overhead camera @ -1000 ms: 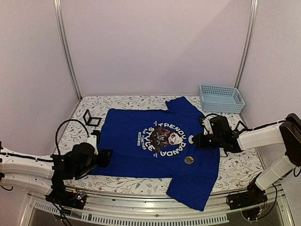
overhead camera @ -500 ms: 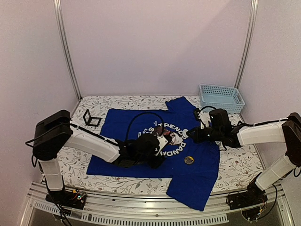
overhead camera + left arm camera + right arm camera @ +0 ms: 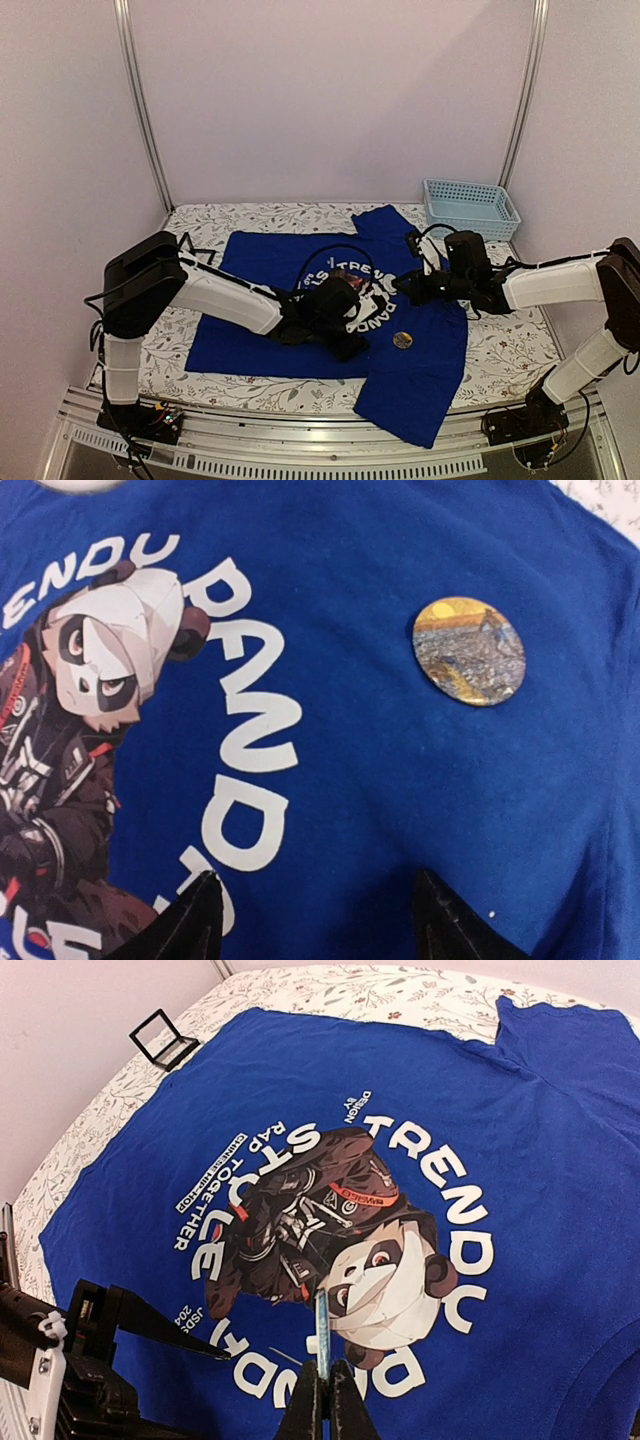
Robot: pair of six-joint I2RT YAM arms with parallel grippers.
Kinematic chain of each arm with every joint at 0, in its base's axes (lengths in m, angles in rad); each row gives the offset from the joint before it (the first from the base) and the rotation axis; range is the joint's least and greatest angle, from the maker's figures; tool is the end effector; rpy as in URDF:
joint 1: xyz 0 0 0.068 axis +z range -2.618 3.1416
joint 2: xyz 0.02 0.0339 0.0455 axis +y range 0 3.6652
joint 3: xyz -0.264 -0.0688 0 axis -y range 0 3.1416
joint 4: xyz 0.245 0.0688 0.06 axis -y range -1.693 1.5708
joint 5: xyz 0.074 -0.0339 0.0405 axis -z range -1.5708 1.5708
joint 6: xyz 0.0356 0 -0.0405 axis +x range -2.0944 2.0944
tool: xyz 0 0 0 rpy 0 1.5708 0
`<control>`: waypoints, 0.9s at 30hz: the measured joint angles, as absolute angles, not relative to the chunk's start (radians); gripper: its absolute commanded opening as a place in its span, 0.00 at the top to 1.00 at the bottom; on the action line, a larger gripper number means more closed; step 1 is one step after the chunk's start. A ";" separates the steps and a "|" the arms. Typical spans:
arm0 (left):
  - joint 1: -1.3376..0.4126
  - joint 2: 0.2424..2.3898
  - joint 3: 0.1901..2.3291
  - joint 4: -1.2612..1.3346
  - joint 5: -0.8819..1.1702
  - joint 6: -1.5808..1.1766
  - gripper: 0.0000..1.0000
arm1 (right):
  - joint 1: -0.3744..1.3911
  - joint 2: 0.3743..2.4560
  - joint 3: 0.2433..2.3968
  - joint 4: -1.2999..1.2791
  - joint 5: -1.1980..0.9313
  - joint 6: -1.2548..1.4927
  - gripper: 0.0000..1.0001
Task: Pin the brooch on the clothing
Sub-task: Position the clothing with brooches at the center of the board.
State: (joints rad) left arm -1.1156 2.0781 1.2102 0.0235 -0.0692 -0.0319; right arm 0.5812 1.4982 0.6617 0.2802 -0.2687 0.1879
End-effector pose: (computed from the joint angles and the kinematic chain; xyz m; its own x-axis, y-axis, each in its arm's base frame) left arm 0.1891 -0.3808 0.1142 -0.3564 0.6558 -0.6655 0.8649 0.5010 0.0305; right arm 0.2468 0.1735 0.1779 -0.5677 -0.1574 -0.8081 -0.6227 0.7242 0.2963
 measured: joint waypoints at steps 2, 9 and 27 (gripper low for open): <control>-1.106 2.078 1.203 0.031 -0.033 -0.051 0.38 | 0.581 1.498 0.662 0.287 -0.270 0.186 1.00; -1.088 2.074 1.146 0.134 0.019 -0.049 0.71 | 0.582 1.513 0.662 0.307 -0.264 0.188 1.00; -1.076 1.971 0.971 0.248 0.140 -0.061 1.00 | 0.758 1.460 0.410 0.558 -0.141 0.131 1.00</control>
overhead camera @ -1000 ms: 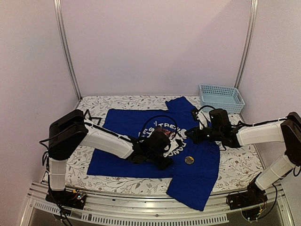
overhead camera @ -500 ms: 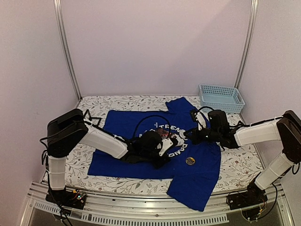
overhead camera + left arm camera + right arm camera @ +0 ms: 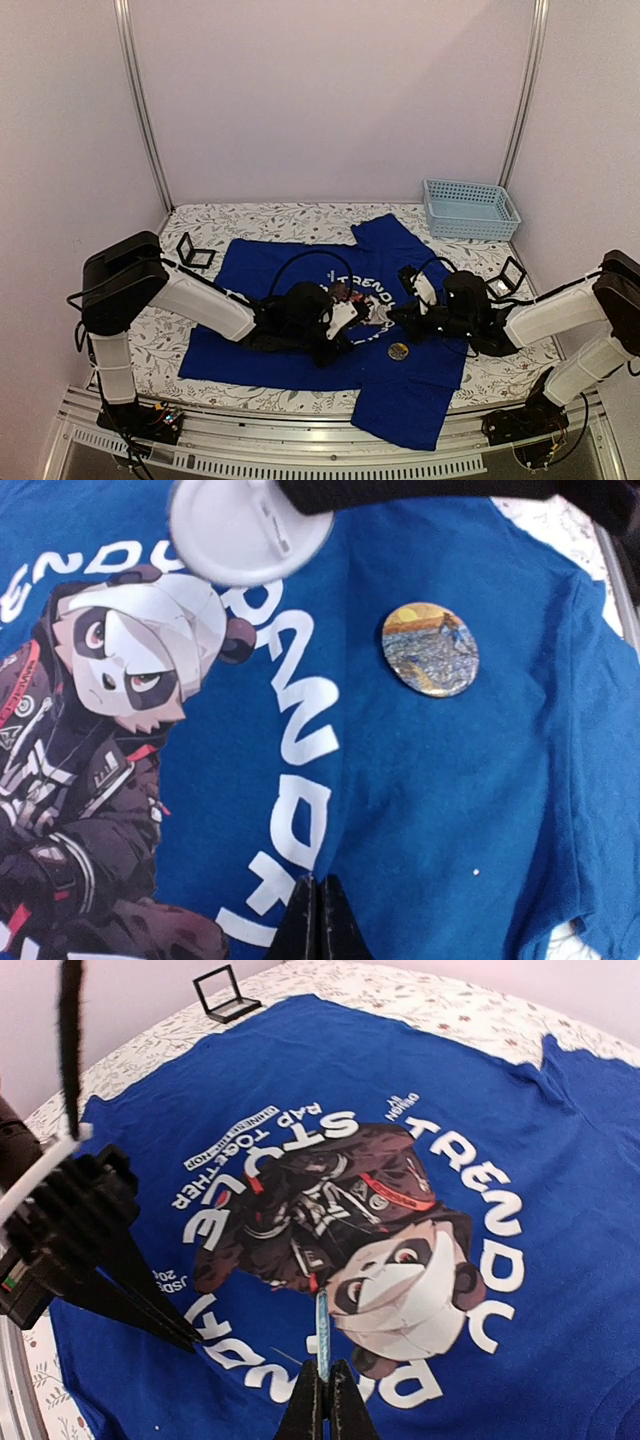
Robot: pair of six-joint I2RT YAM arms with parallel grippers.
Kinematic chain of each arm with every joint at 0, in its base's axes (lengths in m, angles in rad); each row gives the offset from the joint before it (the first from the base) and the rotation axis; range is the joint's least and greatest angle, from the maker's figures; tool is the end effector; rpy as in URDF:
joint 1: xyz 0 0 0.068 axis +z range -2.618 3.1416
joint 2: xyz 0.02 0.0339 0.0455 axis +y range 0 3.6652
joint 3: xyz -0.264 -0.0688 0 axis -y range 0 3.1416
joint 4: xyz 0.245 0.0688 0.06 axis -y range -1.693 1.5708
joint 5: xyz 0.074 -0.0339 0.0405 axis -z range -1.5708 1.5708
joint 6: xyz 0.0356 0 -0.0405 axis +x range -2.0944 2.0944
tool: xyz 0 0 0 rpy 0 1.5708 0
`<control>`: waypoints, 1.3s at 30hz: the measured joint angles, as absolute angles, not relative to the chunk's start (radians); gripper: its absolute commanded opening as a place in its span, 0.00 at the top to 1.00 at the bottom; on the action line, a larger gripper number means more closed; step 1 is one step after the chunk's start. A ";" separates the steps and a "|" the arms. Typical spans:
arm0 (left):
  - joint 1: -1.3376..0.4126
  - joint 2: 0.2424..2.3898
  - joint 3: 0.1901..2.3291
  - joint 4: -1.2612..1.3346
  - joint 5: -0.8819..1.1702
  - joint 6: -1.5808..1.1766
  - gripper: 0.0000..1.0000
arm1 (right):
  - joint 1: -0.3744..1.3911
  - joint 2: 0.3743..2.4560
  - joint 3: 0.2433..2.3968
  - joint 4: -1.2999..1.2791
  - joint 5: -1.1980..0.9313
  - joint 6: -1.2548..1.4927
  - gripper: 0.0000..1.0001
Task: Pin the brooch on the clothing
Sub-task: Position the brooch on the flattened clothing.
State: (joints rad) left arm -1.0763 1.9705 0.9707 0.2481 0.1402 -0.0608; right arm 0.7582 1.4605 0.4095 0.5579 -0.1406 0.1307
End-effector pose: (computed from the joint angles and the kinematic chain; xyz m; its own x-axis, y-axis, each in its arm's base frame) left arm 0.1785 -0.3416 0.1084 -0.3794 0.5769 -0.7234 0.8986 0.4159 -0.1396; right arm 0.1860 0.1831 0.1413 -0.4412 -0.2401 -0.8647 -0.7191 0.6710 0.1806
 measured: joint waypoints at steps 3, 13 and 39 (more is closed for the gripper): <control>-1.076 1.953 0.962 0.243 0.170 -0.057 1.00 | 0.836 1.462 0.382 0.653 -0.078 0.056 1.00; -1.049 1.892 0.932 0.250 0.279 -0.041 1.00 | 0.932 1.522 0.280 0.899 0.073 -0.159 1.00; -1.008 1.891 0.930 0.257 0.443 -0.023 1.00 | 1.122 1.752 0.284 1.122 0.248 -0.507 1.00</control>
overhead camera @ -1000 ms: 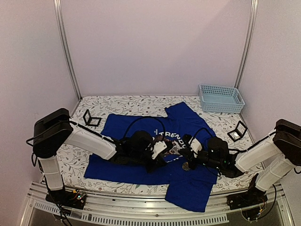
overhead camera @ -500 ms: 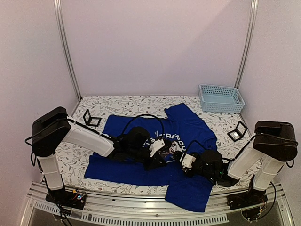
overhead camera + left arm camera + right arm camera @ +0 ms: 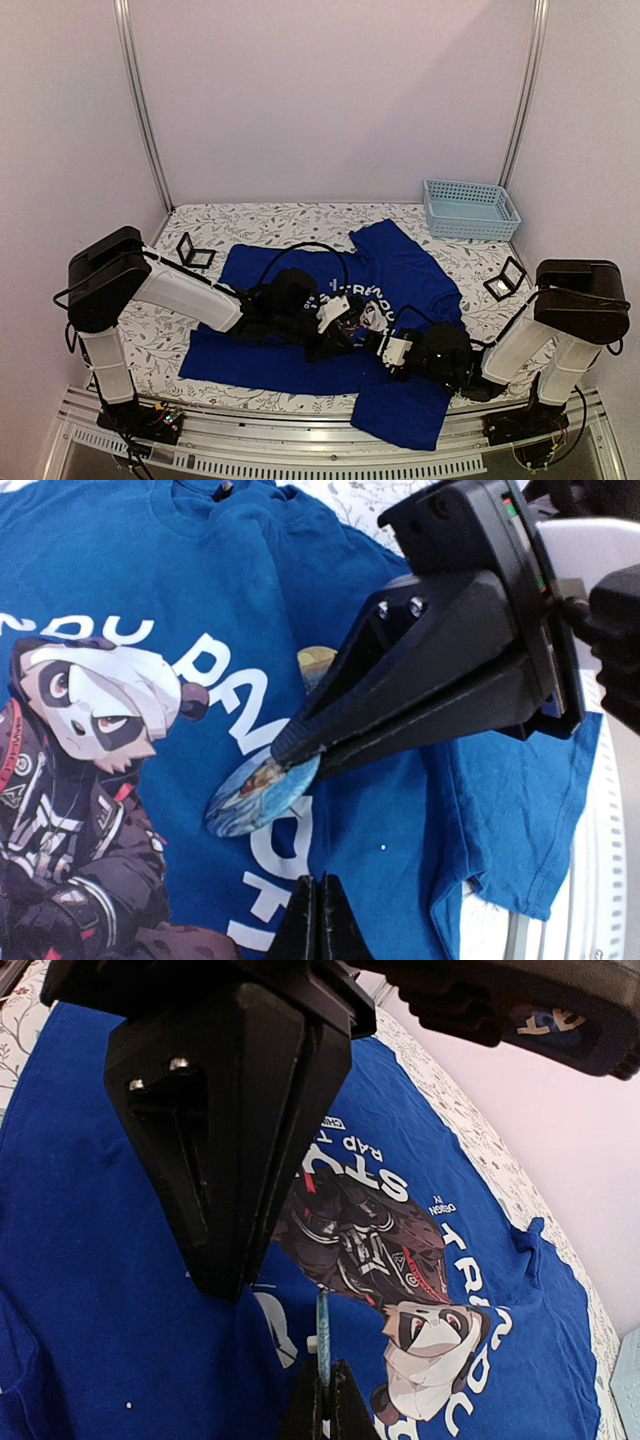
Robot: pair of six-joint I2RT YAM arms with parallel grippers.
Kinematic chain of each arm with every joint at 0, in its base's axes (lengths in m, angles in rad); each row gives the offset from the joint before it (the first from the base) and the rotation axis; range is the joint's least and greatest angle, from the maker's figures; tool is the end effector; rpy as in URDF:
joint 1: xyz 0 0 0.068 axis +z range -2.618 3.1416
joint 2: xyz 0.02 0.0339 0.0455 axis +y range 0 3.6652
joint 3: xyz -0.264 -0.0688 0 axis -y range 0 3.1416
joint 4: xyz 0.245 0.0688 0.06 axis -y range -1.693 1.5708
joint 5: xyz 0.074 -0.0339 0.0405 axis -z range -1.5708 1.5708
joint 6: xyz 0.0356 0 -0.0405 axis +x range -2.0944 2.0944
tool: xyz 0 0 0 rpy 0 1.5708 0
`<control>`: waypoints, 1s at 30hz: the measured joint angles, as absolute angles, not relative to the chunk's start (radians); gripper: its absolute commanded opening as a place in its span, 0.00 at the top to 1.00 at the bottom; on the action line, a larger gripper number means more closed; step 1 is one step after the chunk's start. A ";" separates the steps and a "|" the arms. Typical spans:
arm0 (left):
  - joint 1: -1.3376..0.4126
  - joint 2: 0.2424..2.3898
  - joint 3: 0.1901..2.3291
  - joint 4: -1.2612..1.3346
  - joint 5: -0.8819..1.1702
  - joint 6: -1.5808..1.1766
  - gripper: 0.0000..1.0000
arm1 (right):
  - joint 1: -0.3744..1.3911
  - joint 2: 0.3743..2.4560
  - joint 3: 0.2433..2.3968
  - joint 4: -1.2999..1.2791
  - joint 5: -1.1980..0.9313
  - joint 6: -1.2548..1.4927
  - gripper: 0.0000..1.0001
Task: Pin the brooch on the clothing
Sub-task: Position the brooch on the flattened clothing.
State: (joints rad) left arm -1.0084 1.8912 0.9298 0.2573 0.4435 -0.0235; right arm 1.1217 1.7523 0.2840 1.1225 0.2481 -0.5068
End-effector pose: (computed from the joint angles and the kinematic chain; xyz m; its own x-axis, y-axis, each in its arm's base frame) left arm 0.1862 -0.3241 0.1288 -0.3671 0.5427 -0.7555 0.9302 0.2178 -0.2956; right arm 0.1184 0.2255 0.0988 0.2465 -0.5723 -0.7821 -0.7472 0.4017 -0.5294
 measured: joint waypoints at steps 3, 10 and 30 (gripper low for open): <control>-1.008 1.891 0.930 0.257 0.445 -0.024 1.00 | 1.124 1.752 0.284 1.122 0.236 -0.513 1.00; -1.007 1.898 0.930 0.257 0.444 -0.023 1.00 | 1.125 1.749 0.281 1.123 0.160 -0.514 1.00; -1.005 1.917 0.924 0.272 0.435 -0.034 0.98 | 1.061 1.687 0.268 1.121 -0.075 -0.349 1.00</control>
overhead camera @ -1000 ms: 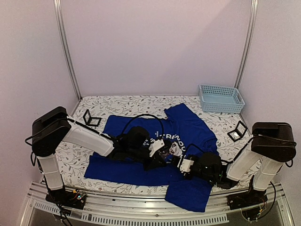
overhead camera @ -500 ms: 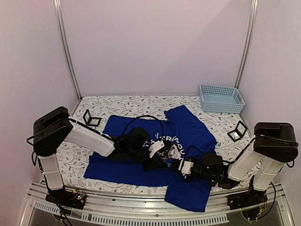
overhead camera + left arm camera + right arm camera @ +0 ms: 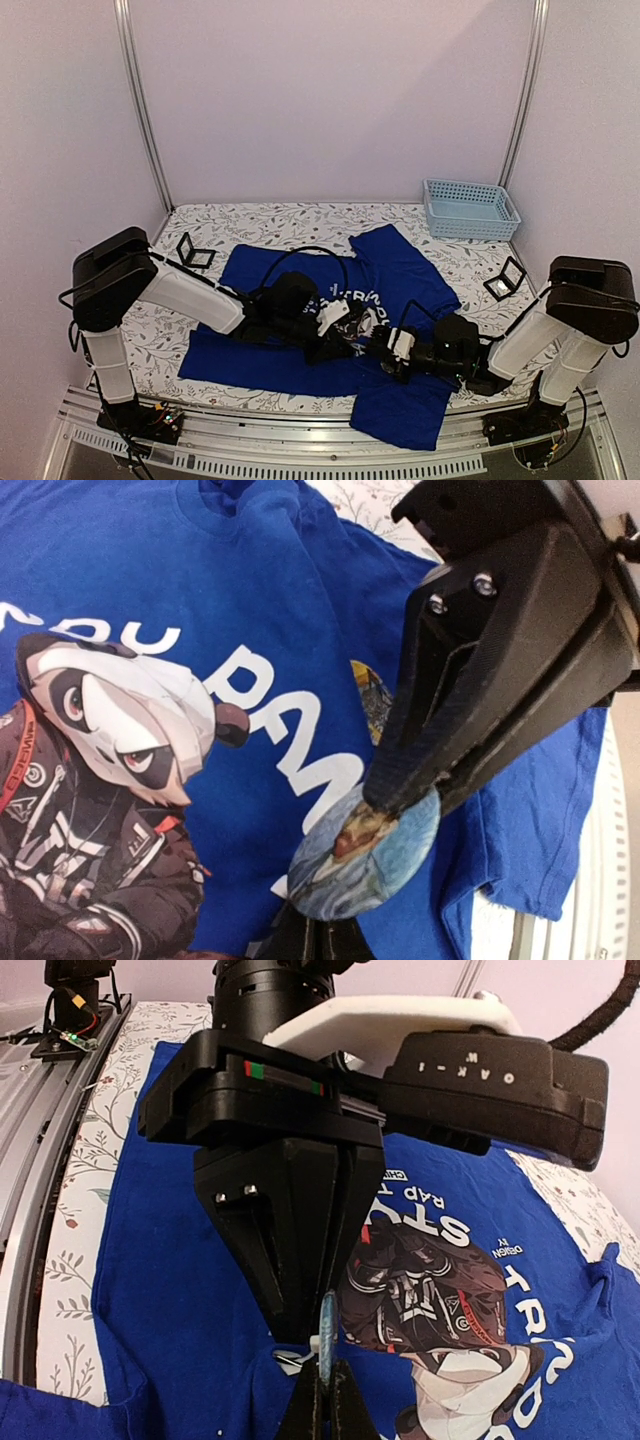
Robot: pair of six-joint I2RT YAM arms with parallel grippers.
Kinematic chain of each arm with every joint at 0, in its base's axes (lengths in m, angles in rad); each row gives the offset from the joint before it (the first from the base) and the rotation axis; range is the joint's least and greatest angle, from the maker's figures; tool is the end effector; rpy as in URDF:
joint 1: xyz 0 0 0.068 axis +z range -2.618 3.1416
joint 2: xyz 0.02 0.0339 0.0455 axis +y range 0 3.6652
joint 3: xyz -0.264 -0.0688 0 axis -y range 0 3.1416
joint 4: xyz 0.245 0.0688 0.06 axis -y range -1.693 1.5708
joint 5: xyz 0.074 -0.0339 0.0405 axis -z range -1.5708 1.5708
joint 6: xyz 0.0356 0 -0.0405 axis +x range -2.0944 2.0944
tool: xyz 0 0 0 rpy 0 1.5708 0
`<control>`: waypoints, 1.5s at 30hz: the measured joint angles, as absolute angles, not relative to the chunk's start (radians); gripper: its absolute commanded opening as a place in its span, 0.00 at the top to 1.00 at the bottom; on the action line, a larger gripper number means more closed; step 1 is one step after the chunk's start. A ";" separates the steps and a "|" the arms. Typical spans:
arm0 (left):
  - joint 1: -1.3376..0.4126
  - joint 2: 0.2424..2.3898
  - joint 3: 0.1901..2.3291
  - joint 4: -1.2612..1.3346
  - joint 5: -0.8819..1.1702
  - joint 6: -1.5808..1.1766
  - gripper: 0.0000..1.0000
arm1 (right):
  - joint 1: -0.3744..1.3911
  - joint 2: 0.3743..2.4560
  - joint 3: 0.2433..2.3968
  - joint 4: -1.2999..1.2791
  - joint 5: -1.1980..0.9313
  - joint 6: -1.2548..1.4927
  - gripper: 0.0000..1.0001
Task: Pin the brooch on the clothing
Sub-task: Position the brooch on the flattened clothing.
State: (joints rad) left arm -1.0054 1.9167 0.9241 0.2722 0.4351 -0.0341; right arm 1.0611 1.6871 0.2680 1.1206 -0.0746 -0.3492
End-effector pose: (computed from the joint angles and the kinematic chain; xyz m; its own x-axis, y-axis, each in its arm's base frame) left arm 0.1874 -0.3234 0.1194 -0.3851 0.5493 -0.7416 0.9228 0.2372 -0.3035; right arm 0.1205 0.2209 0.1104 0.1749 -0.3864 -0.9056 -0.8997 0.3109 -0.3064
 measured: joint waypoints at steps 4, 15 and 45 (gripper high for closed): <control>-1.005 1.915 0.908 0.302 0.437 -0.041 0.98 | 1.057 1.691 0.271 1.113 -0.091 -0.327 1.00; -1.005 1.856 0.816 0.395 0.433 -0.057 0.98 | 1.039 1.739 0.340 1.080 -0.176 -0.279 1.00; -1.015 1.695 0.690 0.503 0.305 -0.053 0.49 | 0.959 1.729 0.377 0.931 -0.404 -0.184 1.00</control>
